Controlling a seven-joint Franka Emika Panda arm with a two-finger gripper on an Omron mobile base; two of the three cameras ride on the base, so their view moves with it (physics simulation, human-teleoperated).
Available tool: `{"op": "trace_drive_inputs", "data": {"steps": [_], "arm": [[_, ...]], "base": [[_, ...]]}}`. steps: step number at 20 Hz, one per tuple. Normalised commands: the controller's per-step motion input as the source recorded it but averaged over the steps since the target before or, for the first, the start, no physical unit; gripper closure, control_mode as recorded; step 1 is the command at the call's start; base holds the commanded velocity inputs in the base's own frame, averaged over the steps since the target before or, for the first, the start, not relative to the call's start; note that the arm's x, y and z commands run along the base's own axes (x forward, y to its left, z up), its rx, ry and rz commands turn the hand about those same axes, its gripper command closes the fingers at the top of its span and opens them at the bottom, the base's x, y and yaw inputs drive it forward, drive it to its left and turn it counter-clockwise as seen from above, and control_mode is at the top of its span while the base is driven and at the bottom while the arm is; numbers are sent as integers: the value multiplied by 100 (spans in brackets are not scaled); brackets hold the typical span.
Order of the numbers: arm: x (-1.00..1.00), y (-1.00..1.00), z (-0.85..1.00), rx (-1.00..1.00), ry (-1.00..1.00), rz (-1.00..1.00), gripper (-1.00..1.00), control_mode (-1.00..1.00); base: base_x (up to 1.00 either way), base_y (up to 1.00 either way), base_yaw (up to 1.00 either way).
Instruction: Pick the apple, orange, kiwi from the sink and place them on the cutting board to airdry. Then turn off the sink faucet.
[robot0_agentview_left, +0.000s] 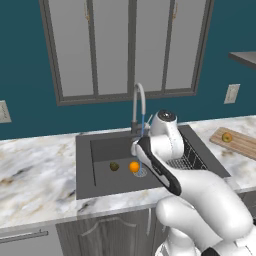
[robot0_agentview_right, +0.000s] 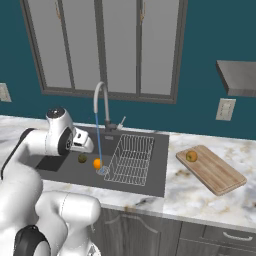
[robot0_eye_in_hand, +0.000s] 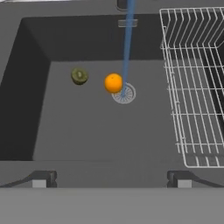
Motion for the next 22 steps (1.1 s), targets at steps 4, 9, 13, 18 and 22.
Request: {"op": "trace_drive_inputs", "data": {"steps": [4,9,13,18,22], "arm": [[30,0,-27,0,0,2,-100,-100],[29,0,-29,0,0,1,-100,-100],[26,0,-32,0,0,1,-100,-100],[26,0,-33,0,0,1,-100,-100],[28,0,-33,0,0,1,-100,-100]], "base": [[0,0,0],[0,0,0],[0,0,0],[0,0,0],[0,0,0]]}}
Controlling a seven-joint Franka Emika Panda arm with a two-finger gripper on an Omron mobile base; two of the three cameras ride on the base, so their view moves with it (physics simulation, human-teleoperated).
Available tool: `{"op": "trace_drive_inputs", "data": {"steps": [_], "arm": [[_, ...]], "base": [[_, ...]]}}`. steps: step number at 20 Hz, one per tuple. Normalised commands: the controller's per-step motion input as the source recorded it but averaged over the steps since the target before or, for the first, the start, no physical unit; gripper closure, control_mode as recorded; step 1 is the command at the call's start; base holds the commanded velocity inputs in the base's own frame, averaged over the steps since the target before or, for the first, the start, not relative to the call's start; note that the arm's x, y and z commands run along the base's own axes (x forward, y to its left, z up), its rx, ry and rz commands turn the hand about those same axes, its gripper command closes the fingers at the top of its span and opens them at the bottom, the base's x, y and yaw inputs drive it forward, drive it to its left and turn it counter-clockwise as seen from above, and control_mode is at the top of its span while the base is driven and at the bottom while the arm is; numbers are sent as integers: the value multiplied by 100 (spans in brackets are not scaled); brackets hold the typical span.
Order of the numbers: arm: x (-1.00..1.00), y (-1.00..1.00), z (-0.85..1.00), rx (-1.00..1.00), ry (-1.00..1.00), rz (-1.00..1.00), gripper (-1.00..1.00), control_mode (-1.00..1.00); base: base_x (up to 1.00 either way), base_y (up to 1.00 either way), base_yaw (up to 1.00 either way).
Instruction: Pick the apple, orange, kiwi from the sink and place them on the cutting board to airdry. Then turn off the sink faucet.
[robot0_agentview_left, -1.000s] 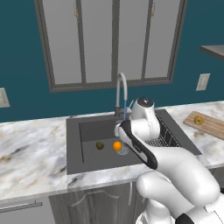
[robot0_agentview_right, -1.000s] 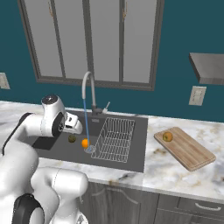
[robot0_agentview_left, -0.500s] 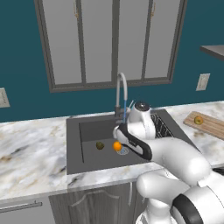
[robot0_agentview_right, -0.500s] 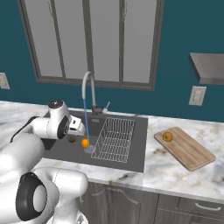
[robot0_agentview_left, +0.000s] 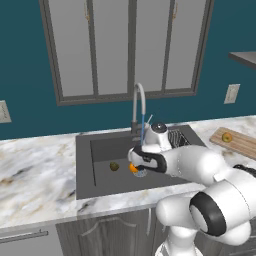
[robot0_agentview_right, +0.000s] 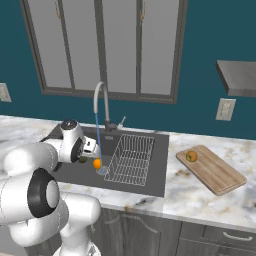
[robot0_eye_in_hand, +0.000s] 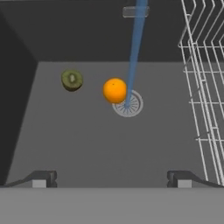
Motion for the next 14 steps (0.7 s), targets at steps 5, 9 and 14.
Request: {"op": "trace_drive_inputs", "data": {"steps": [5,9,14], "arm": [[28,0,-25,0,0,1,-100,-100],[29,1,-22,0,0,0,-100,-100],[24,1,-18,0,0,0,-100,-100]], "base": [[0,0,0],[0,0,0],[0,0,0]]}}
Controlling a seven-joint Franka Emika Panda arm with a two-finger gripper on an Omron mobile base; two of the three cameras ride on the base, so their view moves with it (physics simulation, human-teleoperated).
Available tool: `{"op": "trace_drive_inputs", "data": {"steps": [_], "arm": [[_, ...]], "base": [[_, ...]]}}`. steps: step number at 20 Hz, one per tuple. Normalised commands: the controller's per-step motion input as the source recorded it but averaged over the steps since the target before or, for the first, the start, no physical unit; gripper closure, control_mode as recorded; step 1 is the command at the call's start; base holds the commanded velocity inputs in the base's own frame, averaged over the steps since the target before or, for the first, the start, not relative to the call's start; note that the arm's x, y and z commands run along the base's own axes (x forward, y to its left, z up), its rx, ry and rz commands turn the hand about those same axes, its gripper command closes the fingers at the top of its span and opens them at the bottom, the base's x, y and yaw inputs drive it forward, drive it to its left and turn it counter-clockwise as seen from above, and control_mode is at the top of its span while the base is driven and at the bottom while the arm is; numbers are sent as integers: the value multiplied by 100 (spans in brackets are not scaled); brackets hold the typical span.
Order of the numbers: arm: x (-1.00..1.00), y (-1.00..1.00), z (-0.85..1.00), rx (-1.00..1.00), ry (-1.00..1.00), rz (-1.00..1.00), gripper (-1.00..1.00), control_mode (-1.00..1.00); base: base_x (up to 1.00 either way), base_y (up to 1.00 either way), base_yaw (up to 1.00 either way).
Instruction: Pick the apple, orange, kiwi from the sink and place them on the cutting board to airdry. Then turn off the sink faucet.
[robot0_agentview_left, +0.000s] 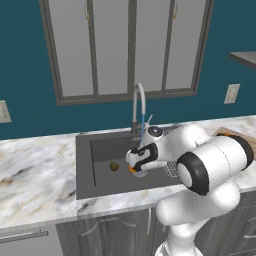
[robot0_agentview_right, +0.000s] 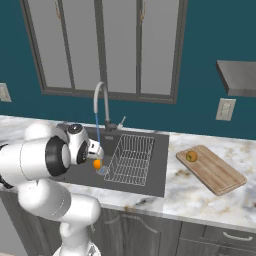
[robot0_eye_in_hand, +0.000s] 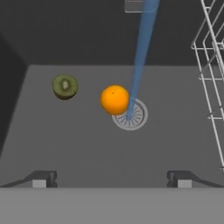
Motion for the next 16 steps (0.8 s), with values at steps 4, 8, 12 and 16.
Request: {"op": "trace_drive_inputs", "data": {"steps": [4,8,12,16], "arm": [[26,0,-22,0,0,0,-100,-100],[28,1,-25,0,0,0,-100,-100],[29,3,-25,-1,0,0,-100,-100],[29,6,-27,-1,0,0,-100,-100]], "base": [[0,0,0],[0,0,0],[0,0,0],[0,0,0]]}}
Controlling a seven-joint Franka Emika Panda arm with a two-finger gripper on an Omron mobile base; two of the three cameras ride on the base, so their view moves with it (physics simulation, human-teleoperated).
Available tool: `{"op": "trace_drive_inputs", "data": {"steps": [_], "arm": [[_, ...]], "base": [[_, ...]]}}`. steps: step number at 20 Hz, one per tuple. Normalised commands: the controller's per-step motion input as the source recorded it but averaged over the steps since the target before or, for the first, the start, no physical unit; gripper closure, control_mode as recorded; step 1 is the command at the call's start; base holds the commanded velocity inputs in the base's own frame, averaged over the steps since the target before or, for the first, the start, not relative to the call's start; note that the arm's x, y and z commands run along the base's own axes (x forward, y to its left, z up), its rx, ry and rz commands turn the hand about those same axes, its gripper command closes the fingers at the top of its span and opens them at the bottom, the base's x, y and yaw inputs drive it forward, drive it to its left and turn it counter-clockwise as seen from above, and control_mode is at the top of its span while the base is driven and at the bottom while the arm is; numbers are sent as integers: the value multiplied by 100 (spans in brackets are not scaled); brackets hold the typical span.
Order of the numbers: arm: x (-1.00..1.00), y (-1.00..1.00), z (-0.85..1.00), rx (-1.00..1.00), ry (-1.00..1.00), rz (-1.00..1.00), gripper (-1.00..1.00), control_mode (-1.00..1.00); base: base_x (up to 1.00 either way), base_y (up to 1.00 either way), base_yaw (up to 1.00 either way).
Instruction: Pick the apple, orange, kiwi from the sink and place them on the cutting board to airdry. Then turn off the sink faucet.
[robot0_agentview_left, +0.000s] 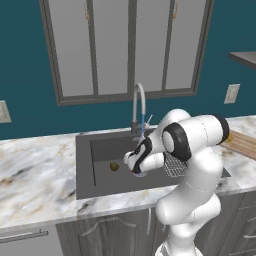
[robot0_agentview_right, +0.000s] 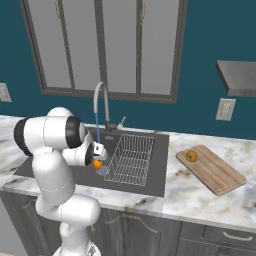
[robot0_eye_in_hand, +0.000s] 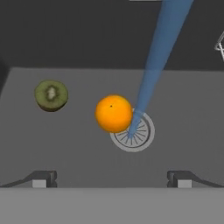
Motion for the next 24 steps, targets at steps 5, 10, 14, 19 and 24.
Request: {"op": "trace_drive_inputs", "data": {"steps": [5,10,14,19,24], "arm": [[20,13,-20,-1,0,0,-100,-100],[11,13,-22,-1,0,0,-100,-100],[14,11,-19,0,0,0,-100,-100],[19,3,-16,-2,0,0,-100,-100],[21,0,-21,-2,0,0,-100,-100]], "base": [[0,0,0],[0,0,0],[0,0,0],[0,0,0],[0,0,0]]}}
